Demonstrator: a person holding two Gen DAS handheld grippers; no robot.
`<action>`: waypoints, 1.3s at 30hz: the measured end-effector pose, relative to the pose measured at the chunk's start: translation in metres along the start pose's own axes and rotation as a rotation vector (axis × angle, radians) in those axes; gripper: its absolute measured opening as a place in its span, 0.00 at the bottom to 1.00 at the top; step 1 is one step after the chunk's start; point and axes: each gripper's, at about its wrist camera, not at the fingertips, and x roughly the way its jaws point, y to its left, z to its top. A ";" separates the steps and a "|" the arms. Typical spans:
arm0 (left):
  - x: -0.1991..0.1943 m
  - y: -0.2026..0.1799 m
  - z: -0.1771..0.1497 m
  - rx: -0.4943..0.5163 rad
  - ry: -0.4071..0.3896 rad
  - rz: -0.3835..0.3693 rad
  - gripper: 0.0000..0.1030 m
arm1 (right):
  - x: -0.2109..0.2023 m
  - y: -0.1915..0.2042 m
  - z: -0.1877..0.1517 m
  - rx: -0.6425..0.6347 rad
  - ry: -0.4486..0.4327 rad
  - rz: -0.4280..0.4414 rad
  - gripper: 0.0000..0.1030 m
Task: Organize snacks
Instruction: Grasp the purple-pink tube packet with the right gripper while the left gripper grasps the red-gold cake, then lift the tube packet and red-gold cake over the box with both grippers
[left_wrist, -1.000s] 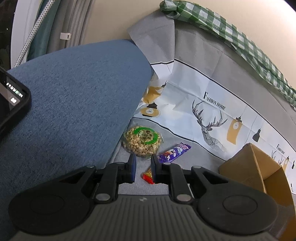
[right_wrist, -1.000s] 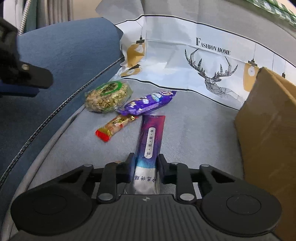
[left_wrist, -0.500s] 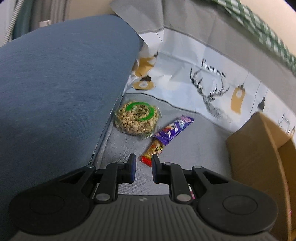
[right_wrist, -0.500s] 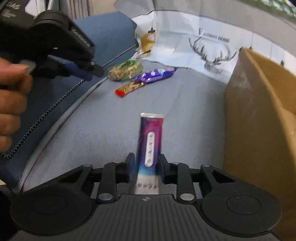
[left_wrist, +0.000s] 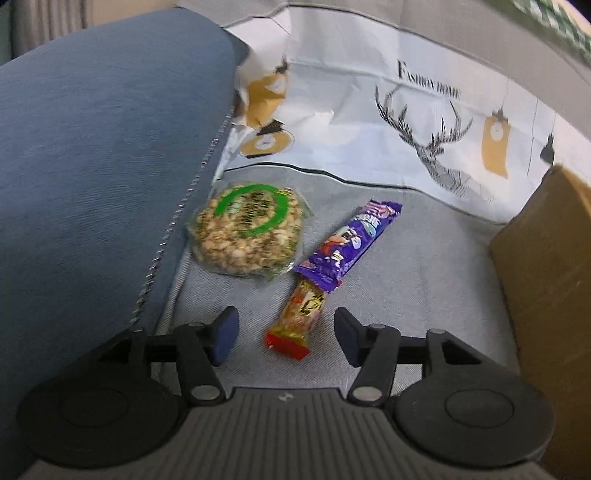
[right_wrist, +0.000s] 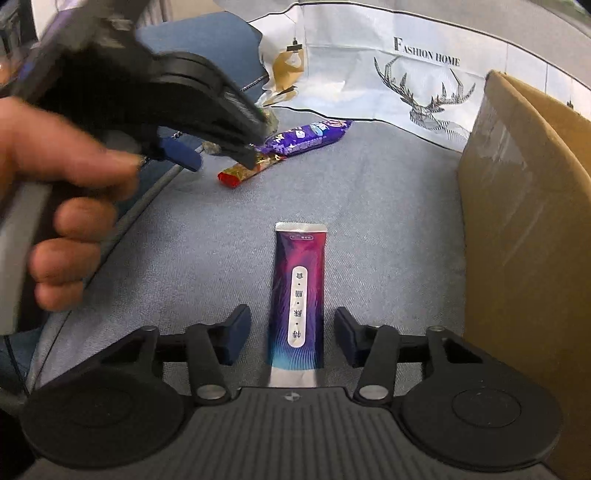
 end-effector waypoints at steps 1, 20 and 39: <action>0.003 -0.004 0.001 0.020 -0.002 0.006 0.62 | 0.000 0.000 0.000 -0.005 -0.004 -0.002 0.32; -0.029 -0.017 -0.019 0.092 0.046 0.017 0.20 | -0.012 0.002 -0.003 -0.018 -0.061 -0.026 0.25; -0.051 -0.018 -0.055 0.062 0.213 -0.025 0.23 | -0.022 -0.002 -0.014 -0.030 0.020 0.028 0.32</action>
